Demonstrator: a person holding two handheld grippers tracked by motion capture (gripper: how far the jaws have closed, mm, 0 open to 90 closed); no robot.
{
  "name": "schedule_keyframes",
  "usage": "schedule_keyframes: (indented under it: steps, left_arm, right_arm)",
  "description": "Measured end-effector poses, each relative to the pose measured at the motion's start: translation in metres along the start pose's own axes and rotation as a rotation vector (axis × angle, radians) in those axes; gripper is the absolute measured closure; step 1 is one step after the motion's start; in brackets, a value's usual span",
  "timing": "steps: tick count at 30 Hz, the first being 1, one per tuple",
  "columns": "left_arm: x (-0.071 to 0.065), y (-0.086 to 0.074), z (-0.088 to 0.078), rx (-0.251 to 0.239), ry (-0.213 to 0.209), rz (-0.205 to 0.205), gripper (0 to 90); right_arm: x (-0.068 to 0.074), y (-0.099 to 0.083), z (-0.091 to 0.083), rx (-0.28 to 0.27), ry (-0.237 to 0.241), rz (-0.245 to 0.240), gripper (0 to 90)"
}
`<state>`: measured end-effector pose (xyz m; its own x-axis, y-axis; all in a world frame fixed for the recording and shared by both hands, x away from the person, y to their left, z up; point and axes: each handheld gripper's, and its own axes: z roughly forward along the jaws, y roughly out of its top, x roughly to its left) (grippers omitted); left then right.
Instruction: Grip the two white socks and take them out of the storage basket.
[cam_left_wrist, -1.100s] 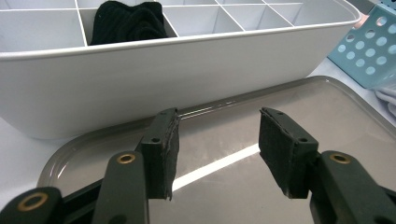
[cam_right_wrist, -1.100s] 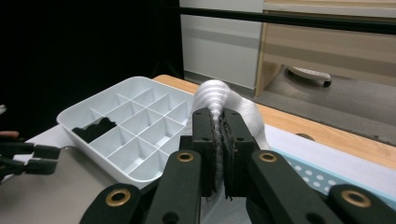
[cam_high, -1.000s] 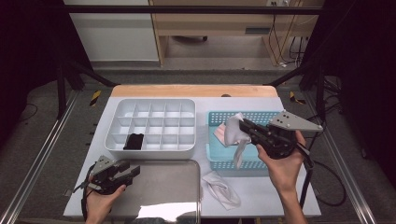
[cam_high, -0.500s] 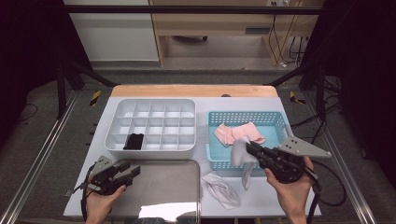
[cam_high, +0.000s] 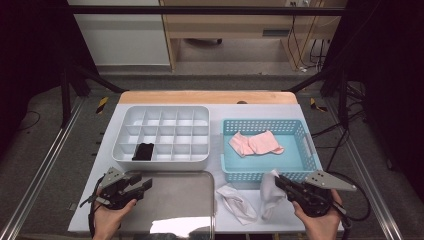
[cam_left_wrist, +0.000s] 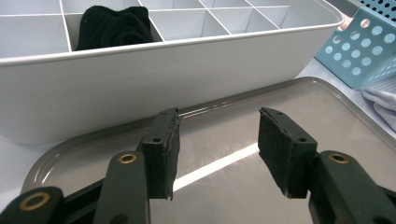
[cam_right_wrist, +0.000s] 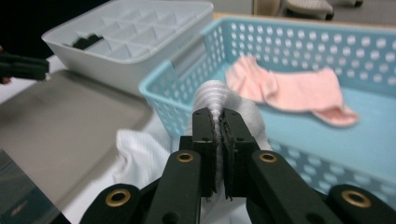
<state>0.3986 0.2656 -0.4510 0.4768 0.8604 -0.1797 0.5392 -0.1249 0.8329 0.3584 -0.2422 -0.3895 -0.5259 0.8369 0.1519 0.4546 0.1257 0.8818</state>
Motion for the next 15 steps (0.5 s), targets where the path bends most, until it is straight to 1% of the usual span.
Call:
schedule_keyframes:
  steps: [3, 6, 9, 11, 15]
  left_arm:
    - [0.000, -0.001, 0.001, 0.000, 0.003, 0.002, 47.7]
    - [-0.001, -0.001, 0.000, -0.003, 0.003, -0.001, 48.1]
    - [-0.002, -0.001, 0.000, -0.001, -0.004, 0.003, 48.2]
    - [-0.002, -0.002, 0.001, 0.001, -0.009, 0.005, 48.3]
    - [-0.003, -0.003, 0.001, 0.000, -0.008, 0.012, 48.6]
  right_arm:
    - [-0.007, -0.013, 0.005, 0.039, -0.016, 0.022, 85.7]
    - [-0.012, -0.028, 0.013, 0.086, -0.036, 0.033, 85.7]
    - [-0.017, -0.041, 0.018, 0.114, -0.047, 0.057, 85.6]
    - [-0.021, -0.047, 0.022, 0.130, -0.066, 0.072, 85.5]
    - [-0.026, -0.055, 0.032, 0.169, -0.116, 0.043, 85.1]
